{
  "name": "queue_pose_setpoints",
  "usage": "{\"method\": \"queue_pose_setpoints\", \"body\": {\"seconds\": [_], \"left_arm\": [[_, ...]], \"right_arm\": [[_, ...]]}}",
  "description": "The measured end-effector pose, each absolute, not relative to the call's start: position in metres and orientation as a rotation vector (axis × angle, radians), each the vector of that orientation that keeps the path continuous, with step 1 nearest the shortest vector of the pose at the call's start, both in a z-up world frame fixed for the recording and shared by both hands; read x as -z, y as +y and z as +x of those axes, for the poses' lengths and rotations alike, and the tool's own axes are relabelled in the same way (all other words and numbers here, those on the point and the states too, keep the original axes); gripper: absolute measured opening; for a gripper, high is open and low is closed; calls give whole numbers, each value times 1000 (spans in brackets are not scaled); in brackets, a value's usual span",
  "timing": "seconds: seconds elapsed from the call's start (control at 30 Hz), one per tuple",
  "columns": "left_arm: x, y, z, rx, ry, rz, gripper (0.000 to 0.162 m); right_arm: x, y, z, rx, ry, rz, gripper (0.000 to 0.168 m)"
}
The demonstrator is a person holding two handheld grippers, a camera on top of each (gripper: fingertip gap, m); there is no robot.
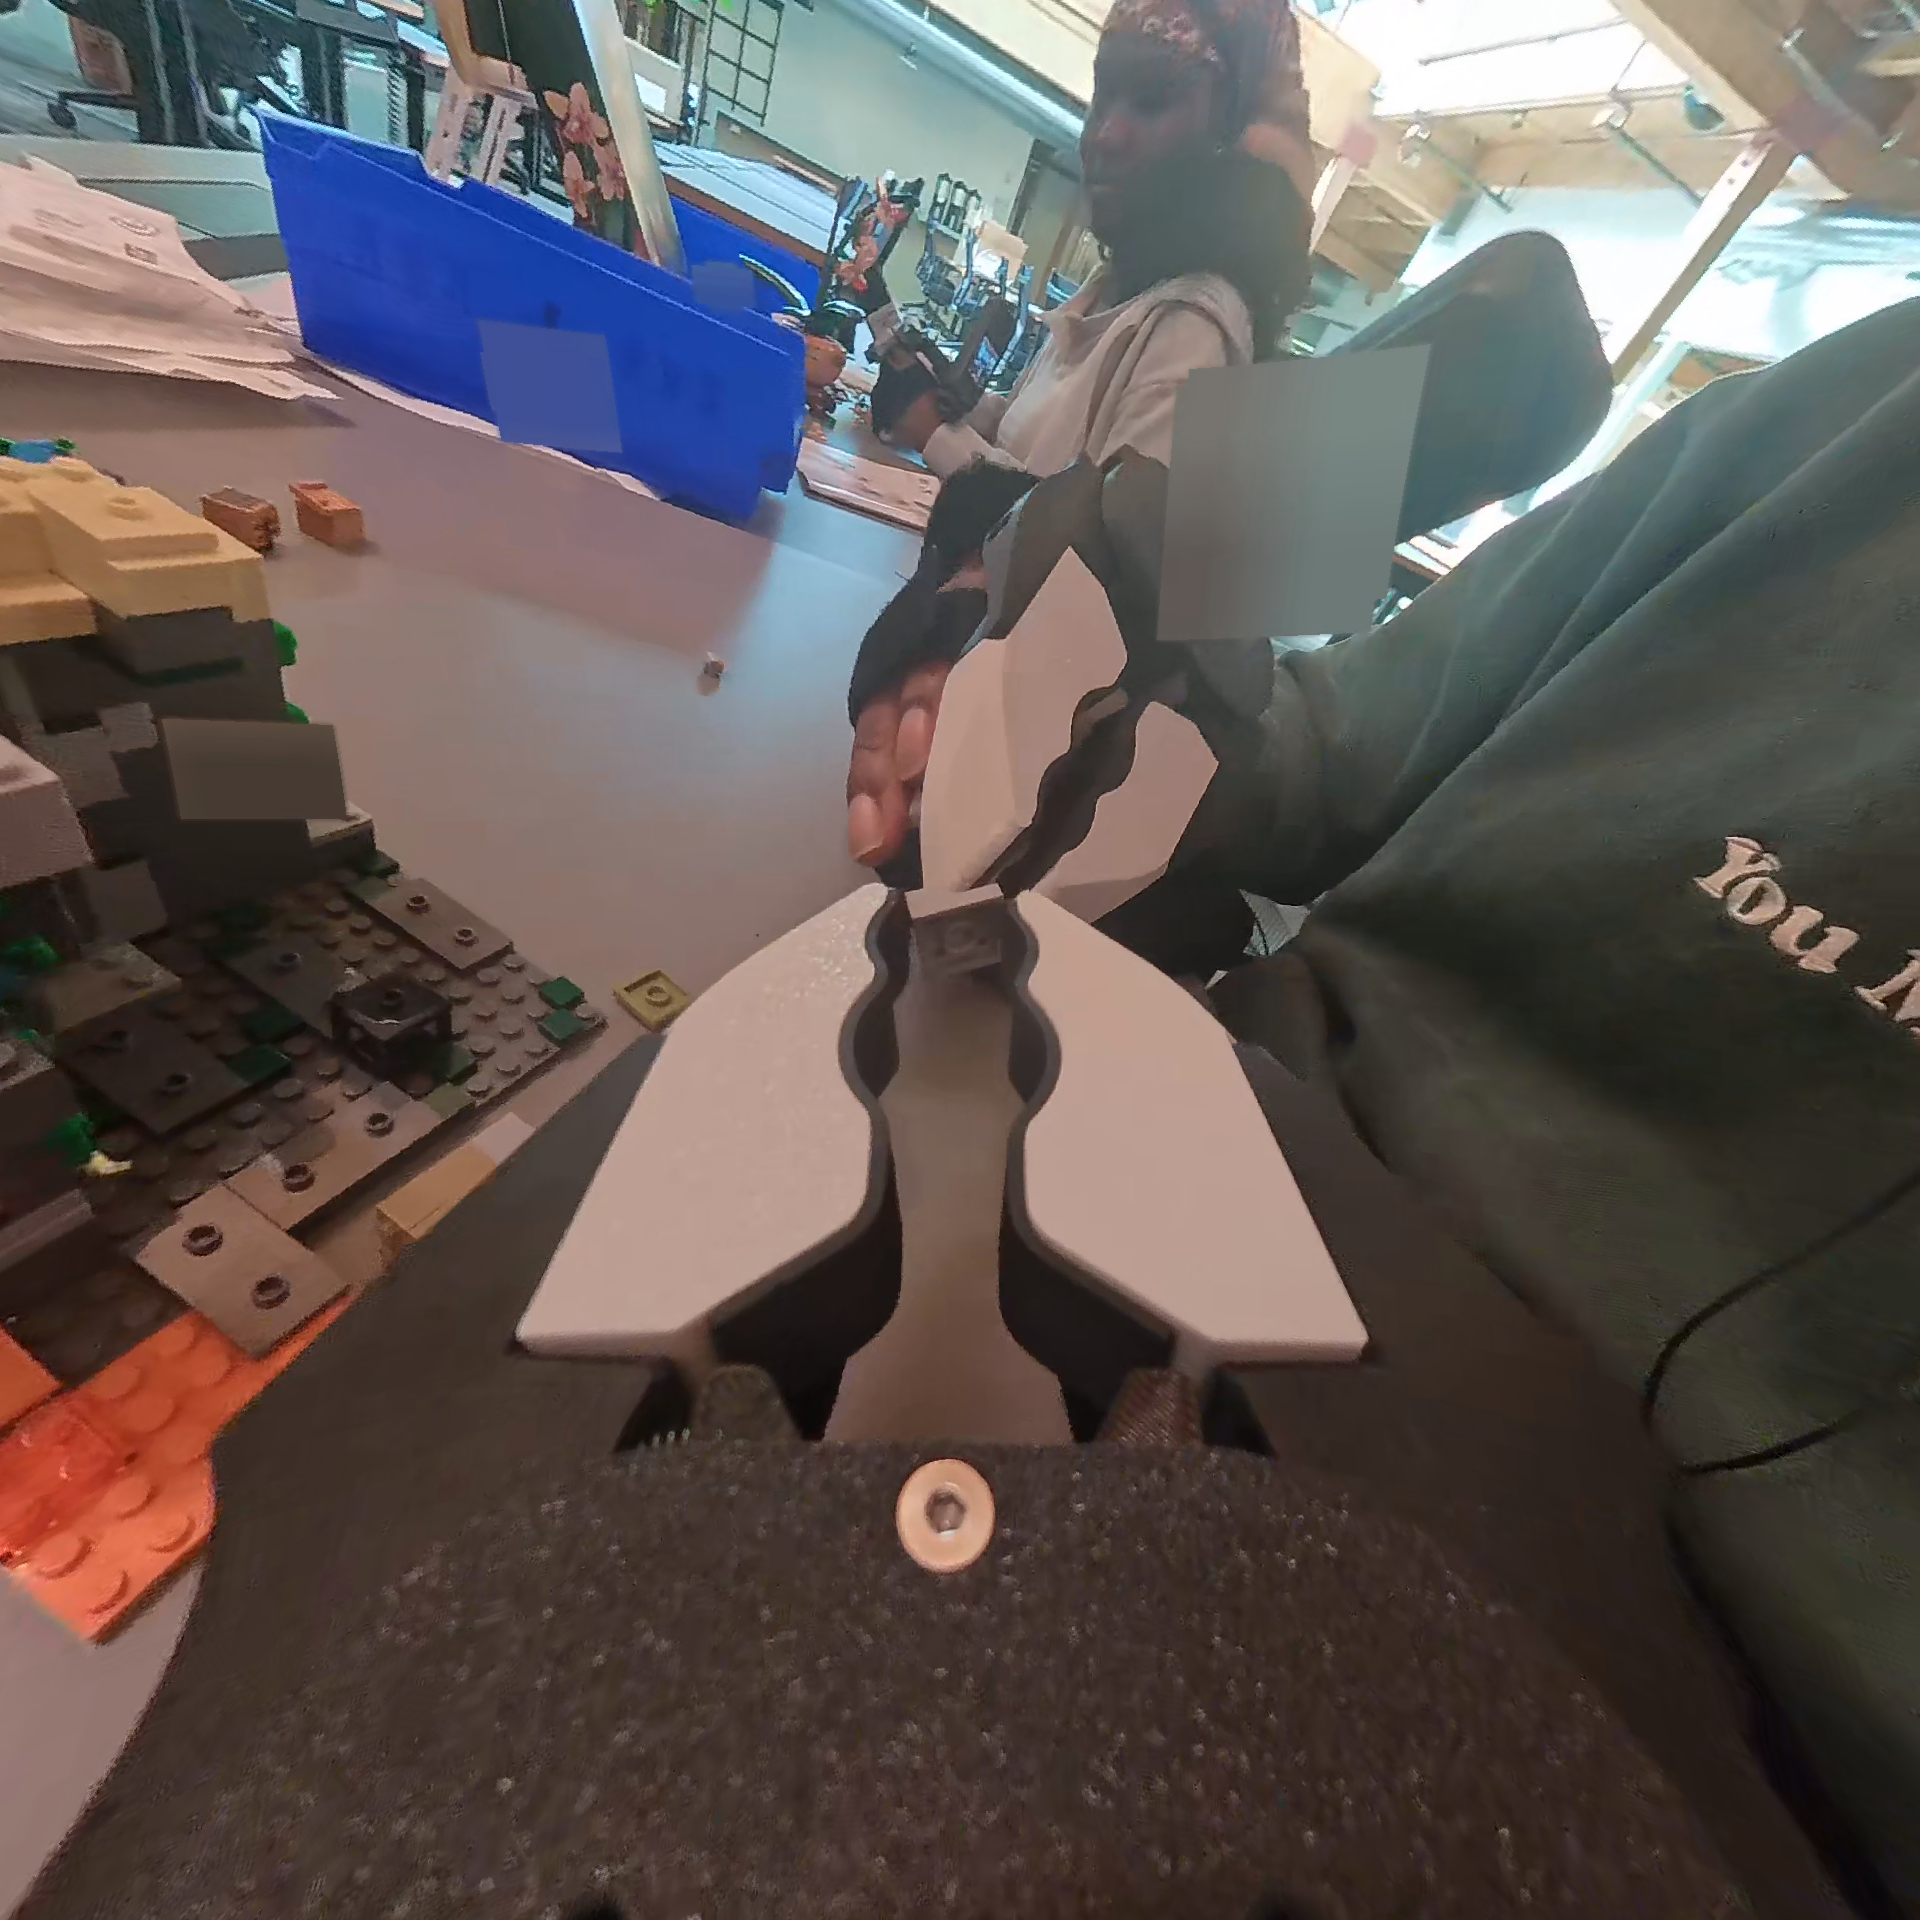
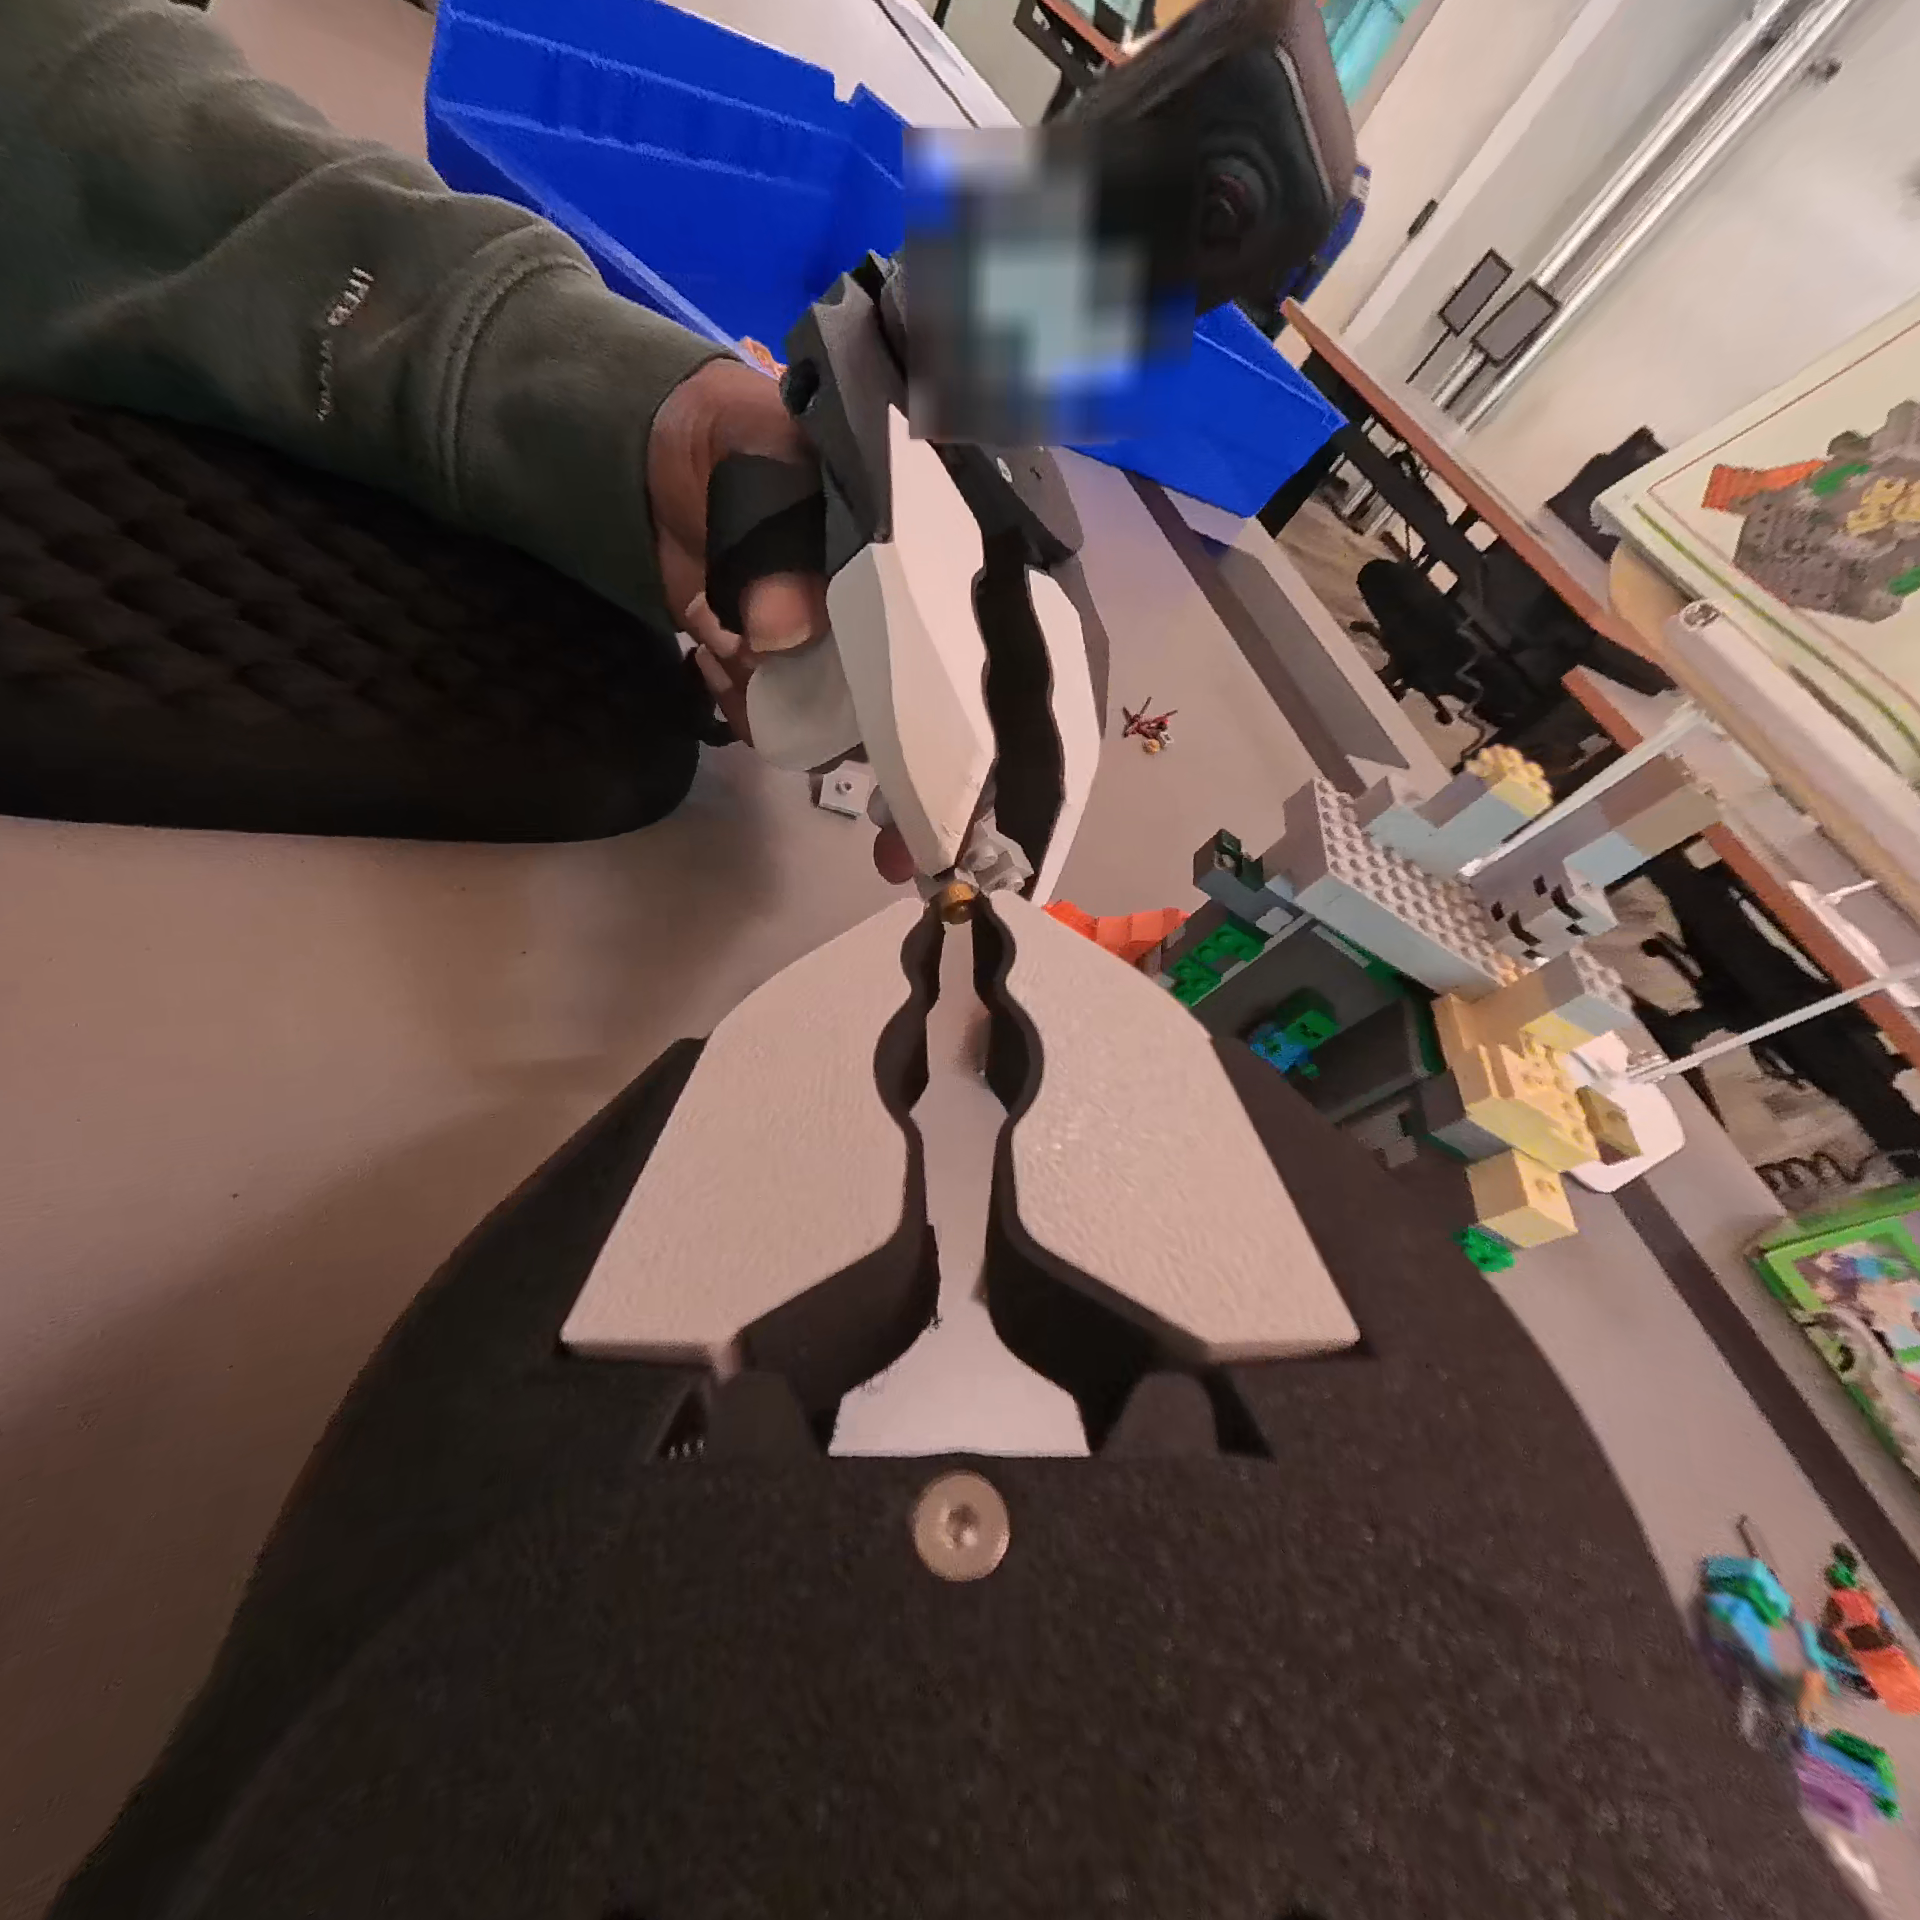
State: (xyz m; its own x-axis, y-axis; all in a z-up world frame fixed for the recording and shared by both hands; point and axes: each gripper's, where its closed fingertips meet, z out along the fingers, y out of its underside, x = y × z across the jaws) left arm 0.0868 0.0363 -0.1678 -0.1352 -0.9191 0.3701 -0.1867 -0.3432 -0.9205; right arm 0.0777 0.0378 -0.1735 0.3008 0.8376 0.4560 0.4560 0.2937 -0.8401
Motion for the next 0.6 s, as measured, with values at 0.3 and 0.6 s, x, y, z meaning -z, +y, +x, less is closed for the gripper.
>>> {"method": "queue_pose_setpoints", "body": {"seconds": [0.3,0.6], "left_arm": [[172,42,90,1416,1255,-1553,17],[169,37,89,1407,1288,-1524,17]], "right_arm": [[178,44,82,-418,-1306,-1406,5],[175,40,82,-565,-1277,-1427,4]]}}
